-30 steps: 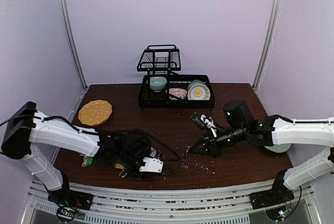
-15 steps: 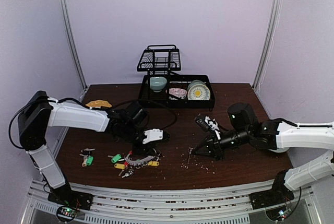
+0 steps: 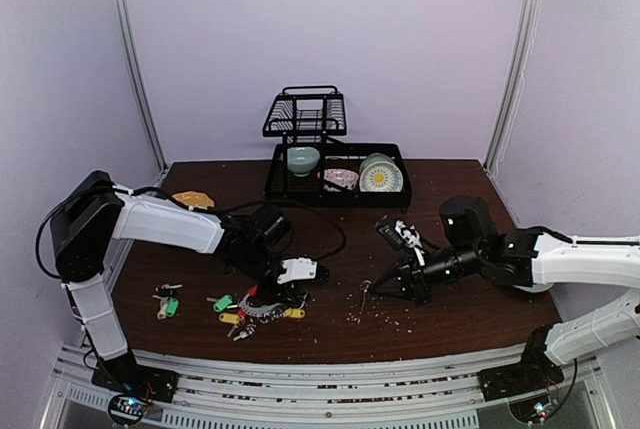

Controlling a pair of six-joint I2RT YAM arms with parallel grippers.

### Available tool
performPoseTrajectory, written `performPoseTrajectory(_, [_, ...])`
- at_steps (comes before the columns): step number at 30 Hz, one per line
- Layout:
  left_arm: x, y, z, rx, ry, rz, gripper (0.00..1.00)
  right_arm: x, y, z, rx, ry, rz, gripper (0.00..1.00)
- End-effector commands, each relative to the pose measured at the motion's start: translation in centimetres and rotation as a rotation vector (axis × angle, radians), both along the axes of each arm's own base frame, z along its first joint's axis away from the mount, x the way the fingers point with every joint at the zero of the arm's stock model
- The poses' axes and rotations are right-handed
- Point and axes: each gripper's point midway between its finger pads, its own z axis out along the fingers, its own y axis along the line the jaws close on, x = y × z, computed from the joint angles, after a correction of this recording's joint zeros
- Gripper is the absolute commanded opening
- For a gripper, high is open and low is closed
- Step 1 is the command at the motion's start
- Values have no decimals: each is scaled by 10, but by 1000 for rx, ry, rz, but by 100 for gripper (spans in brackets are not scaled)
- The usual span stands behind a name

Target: Put the keys on the keyring

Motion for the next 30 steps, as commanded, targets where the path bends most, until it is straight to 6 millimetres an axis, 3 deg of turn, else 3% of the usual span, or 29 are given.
performPoseTrajectory(1, [8, 3, -8, 30, -31, -2, 26, 0, -2, 2, 16, -6, 0, 0])
performPoseTrajectory(10, [10, 7, -12, 42, -47, 13, 18, -1, -1, 1, 17, 1, 3, 0])
performPoseTrajectory(15, [14, 4, -3, 19, -81, 33, 0, 2, -1, -2, 8, 12, -11, 0])
performPoseTrajectory(18, [15, 4, 11, -27, -120, 53, 0, 9, -3, -20, -48, 45, -62, 0])
performPoseTrajectory(19, [13, 6, 22, -85, -142, 89, 0, 14, -4, -45, -122, 107, -98, 0])
performPoseTrajectory(23, [5, 5, 42, -196, -150, 117, 0, 20, 0, -74, -179, 210, -146, 0])
performPoseTrajectory(30, [-4, 6, 59, -292, -136, 153, 0, 27, 16, -99, -206, 301, -153, 0])
